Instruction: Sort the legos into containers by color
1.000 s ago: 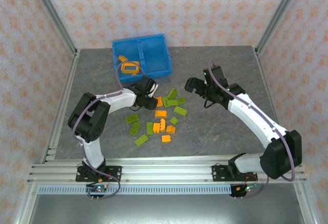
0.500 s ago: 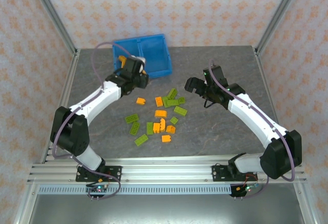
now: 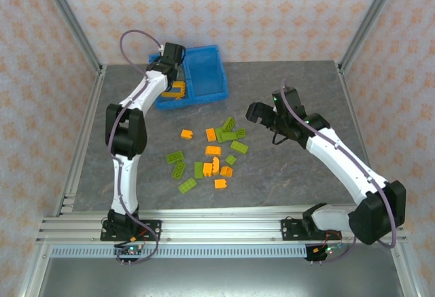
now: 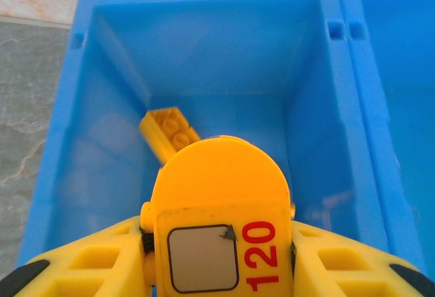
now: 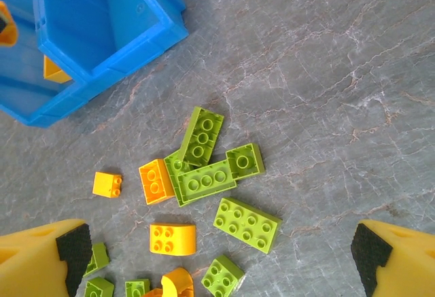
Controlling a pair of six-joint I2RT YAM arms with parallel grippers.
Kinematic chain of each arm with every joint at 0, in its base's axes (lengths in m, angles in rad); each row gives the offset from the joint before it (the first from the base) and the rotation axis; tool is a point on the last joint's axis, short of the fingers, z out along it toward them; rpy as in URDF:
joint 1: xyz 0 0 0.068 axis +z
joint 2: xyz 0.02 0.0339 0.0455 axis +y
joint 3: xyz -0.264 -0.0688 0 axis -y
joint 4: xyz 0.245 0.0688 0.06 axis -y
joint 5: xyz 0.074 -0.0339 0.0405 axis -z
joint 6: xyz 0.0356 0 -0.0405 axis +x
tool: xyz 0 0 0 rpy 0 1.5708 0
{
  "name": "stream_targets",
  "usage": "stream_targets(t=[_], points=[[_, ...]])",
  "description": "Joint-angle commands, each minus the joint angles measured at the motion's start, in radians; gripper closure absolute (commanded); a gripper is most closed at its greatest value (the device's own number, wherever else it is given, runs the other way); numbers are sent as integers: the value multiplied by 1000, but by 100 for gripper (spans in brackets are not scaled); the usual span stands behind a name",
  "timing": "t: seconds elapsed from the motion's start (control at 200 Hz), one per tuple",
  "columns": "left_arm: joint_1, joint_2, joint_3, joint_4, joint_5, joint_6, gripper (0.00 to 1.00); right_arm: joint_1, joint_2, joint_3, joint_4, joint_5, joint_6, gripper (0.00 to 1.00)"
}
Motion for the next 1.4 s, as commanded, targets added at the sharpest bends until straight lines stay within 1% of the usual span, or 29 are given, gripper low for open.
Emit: stream_targets(t=[0.0,0.13,0.215,0.285,0.37,0.475,0.546,0.641,0.711,0.786,0.906,1.011,1.091,1.166,1.281,1.396], points=[[37,70,169,-112,3,-73,64,6,-38,-15,-32,37,5,1],[52,151,306,-156,60,-70,55,5,-37,-15,-31,34,10,1],[53,158,345,-181,81,-56,51,5,-31,-10,-32,33,10,1],[53,127,326,-176,99,-54,47,5,-22,-7,-27,31,12,1],[52,69,273,-155,126,-63,47,5,-7,3,-18,23,16,1],[53,-8,225,-148,156,-72,43,6,17,22,-12,4,17,1],[53,-67,190,-148,180,-81,43,6,29,32,-12,-1,15,1],[48,-196,61,-100,227,-105,43,5,36,36,-8,-3,16,1],[36,-314,-84,-40,270,-130,43,5,38,32,-1,-1,18,1],[5,-463,-261,28,274,-151,42,6,45,28,8,-4,22,1],[-83,-656,-518,100,249,-177,42,6,65,31,18,-10,22,1],[-181,-761,-683,121,198,-225,41,6,81,32,34,-16,23,1],[-250,-792,-777,134,183,-272,41,5,97,39,42,-20,23,1],[-304,-783,-839,150,188,-329,41,6,109,42,48,-25,22,1],[-371,-712,-880,168,195,-359,41,6,115,41,54,-28,20,1],[-398,-609,-881,195,236,-379,41,6,109,26,52,-23,16,1]])
